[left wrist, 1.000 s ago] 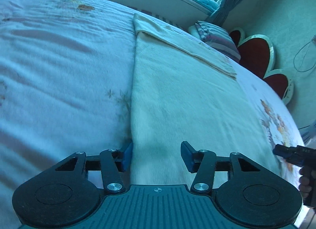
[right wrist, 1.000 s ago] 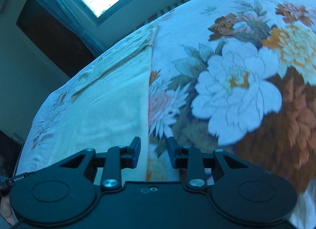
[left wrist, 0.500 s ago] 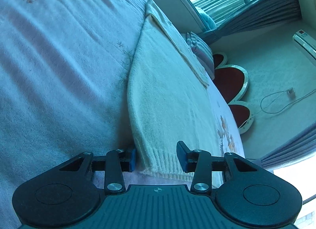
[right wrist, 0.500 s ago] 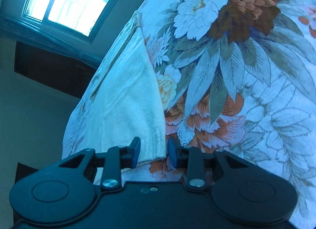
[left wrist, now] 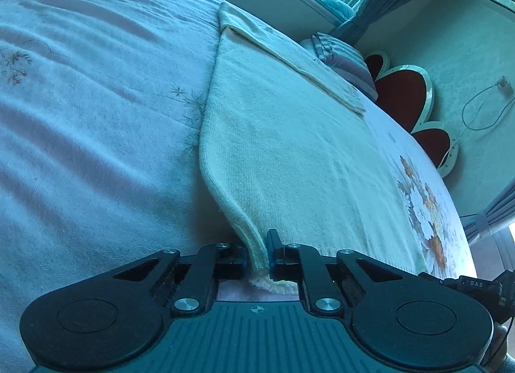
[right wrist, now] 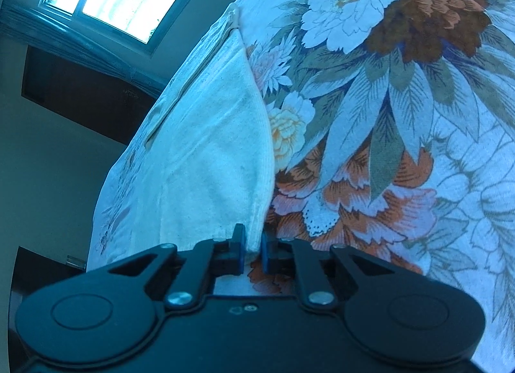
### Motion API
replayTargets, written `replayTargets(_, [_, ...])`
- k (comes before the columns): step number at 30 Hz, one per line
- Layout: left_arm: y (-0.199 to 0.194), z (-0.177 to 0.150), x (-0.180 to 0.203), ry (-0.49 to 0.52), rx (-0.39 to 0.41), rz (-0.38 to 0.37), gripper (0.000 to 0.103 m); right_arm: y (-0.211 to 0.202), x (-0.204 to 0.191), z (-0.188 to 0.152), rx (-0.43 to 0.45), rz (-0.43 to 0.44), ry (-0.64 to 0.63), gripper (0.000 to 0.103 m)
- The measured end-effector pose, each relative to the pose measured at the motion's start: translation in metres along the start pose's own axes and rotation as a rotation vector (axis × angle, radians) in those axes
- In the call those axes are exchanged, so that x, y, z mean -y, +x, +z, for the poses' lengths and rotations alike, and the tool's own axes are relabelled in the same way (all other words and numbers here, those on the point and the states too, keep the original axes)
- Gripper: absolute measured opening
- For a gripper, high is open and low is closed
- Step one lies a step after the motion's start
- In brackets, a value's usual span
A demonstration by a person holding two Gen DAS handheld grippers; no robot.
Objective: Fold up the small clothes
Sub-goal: 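Close both grippers on the ribbed hem of the sweater, then lift the hem with both grippers and fold it toward the collar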
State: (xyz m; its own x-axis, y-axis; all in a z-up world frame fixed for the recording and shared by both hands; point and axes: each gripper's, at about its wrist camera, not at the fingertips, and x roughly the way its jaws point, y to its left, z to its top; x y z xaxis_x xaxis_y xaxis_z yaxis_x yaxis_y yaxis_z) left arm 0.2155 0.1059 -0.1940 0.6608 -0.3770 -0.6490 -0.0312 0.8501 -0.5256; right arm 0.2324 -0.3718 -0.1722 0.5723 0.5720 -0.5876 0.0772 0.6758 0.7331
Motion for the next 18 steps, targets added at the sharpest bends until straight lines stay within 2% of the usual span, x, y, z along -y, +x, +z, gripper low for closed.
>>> replayTargets(11, [0.0,-0.003,-0.003,0.036,0.005,0.007,0.011,0.002,0.0,0.002,-0.002,0.002,-0.015,0.009])
replayTargets(13, [0.0,-0.004,-0.006,0.025,0.012,-0.001,0.006,0.002,-0.003,0.002,0.0,-0.016,-0.037,0.007])
replayTargets(18, [-0.006,-0.011,-0.017,-0.044,0.046,-0.048,0.004,0.0,-0.014,-0.002,0.018,-0.055,-0.106,0.006])
